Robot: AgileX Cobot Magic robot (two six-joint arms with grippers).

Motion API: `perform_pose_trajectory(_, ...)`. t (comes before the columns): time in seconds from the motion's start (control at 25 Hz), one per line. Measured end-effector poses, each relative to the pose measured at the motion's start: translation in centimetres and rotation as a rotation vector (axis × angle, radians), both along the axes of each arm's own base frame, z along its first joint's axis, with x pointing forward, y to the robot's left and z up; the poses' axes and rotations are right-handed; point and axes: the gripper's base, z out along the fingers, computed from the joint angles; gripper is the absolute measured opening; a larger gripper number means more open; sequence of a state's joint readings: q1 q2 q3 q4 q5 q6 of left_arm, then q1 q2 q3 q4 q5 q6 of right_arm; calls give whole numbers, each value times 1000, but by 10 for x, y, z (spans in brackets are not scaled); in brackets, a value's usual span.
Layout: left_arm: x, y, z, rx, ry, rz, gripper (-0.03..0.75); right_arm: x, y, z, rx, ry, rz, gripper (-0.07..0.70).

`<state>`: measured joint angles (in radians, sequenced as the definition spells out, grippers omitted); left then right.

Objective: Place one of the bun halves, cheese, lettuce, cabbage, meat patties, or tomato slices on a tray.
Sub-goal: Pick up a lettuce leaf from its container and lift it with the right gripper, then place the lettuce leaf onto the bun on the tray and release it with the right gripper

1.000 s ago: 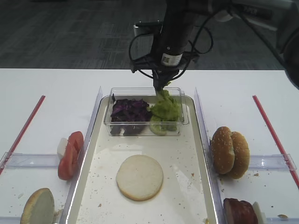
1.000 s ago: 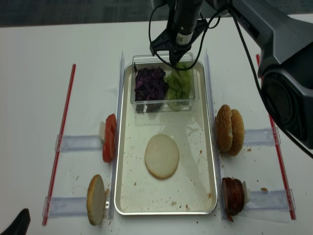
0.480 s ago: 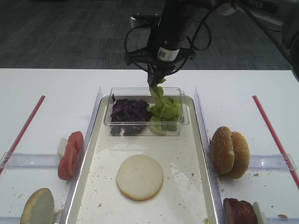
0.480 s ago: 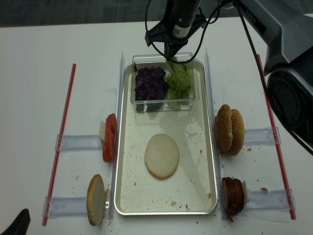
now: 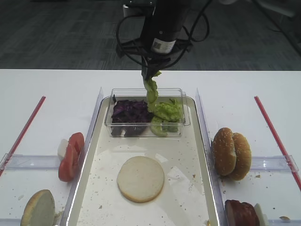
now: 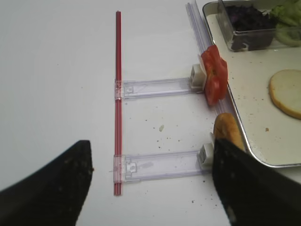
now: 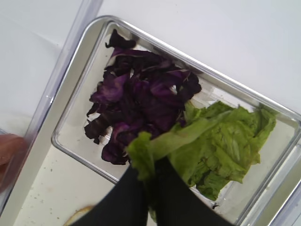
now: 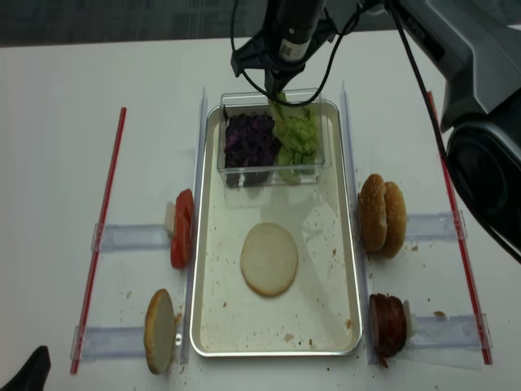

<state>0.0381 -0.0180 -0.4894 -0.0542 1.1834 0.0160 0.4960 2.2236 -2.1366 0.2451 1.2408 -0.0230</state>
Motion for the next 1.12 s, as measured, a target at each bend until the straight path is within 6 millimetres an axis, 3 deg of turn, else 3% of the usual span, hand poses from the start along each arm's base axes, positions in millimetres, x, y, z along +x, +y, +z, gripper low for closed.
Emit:
perform_pose_trajectory(0.24,0,0,0,0,0,0,492,-12,-2,32,38,-45,-14,53)
perform_pose_trajectory(0.4,0,0,0,0,0,0,492,-24,-7,40,42,-31,-17,53)
perform_pose_trajectory(0.56,0,0,0,0,0,0,492,-43,-5,36,21,7,12,53)
perform_pose_trajectory(1.12,0,0,0,0,0,0,492,-140,47,4,-111,126,266,53)
